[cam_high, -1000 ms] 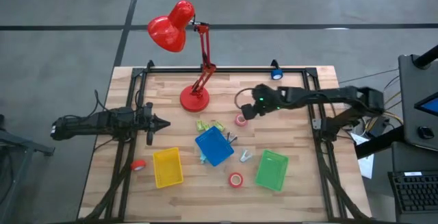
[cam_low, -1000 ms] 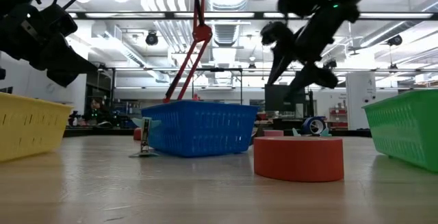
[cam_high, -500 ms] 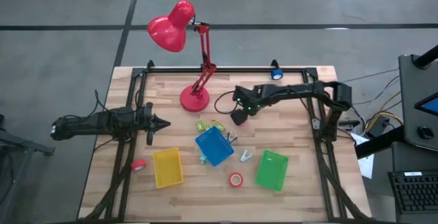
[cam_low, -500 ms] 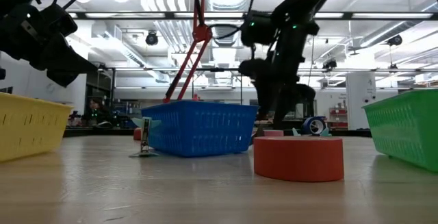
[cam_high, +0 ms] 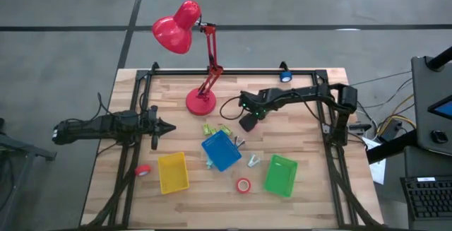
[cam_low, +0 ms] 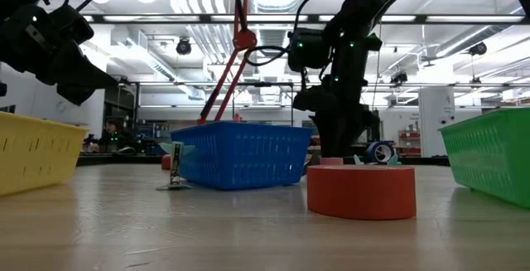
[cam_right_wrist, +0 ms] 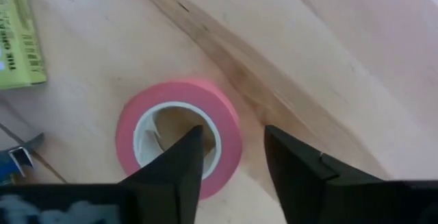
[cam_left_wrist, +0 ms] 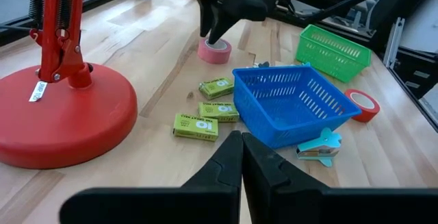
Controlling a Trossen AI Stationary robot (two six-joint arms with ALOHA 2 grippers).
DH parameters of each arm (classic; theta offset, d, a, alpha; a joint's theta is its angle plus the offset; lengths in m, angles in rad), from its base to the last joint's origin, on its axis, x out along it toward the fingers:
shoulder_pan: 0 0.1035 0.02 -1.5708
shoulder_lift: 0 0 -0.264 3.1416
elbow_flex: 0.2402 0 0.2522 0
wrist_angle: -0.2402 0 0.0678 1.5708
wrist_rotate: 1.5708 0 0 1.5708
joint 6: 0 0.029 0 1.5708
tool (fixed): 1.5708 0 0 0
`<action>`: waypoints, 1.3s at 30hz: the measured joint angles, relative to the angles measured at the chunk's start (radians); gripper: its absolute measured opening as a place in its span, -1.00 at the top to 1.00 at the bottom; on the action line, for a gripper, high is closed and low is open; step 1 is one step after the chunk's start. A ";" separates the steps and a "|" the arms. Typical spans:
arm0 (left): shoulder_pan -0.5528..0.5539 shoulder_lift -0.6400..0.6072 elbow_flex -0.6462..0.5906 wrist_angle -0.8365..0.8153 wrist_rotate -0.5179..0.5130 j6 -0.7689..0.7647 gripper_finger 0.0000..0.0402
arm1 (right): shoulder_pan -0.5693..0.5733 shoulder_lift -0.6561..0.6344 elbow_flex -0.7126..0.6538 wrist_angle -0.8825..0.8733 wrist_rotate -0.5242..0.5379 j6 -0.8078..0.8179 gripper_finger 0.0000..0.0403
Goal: Pick and place Stapler, Stapler remover, tape
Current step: Put the pink tape into the green bin
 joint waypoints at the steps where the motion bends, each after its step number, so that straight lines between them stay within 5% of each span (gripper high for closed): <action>1: 0.000 0.000 0.000 0.000 0.000 0.000 0.96 | 0.000 0.000 -0.005 0.010 -0.001 -0.006 0.35; 11: 0.000 0.000 0.000 0.000 0.000 0.000 0.96 | -0.003 -0.002 -0.010 -0.002 -0.021 -0.022 0.88; 22: 0.000 0.000 0.000 0.000 0.000 0.000 0.96 | 0.061 -0.183 0.049 -0.277 -0.166 -0.085 0.82; 31: 0.000 0.000 0.000 0.000 0.000 0.000 0.96 | 0.295 -0.457 -0.012 -0.353 -0.163 0.009 0.81; 39: 0.000 0.000 0.000 0.000 0.000 0.000 0.96 | 0.560 -0.534 -0.171 -0.273 -0.156 0.270 0.81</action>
